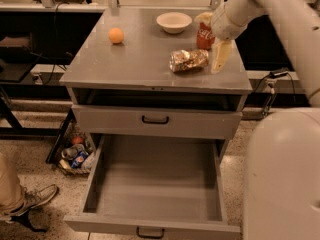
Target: Pick orange can from middle drawer and place on counter
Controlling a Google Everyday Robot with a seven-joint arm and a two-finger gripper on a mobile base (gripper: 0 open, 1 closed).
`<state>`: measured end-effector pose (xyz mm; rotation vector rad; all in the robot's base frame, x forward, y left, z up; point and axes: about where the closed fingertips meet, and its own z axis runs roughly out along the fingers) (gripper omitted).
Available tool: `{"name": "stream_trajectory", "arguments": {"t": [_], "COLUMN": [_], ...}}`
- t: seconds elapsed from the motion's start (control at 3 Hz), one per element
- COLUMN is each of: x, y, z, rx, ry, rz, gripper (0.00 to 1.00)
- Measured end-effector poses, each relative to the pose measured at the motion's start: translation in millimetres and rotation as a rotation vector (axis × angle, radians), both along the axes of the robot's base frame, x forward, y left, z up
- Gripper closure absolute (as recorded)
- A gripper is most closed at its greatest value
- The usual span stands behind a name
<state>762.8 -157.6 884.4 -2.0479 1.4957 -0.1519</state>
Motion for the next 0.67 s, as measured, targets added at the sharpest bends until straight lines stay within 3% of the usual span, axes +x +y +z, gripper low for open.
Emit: {"name": "stream_trajectory", "arguments": {"t": [0.33,0.67], "x": [-9.2,-42.9], "y": [-31.4,-77.0], "z": [32.2,69.1], "rx": [-0.022,-0.062], "ry": [-0.086,-0.178], "rz": [-0.082,-0.195], "gripper": [0.00,0.00]}}
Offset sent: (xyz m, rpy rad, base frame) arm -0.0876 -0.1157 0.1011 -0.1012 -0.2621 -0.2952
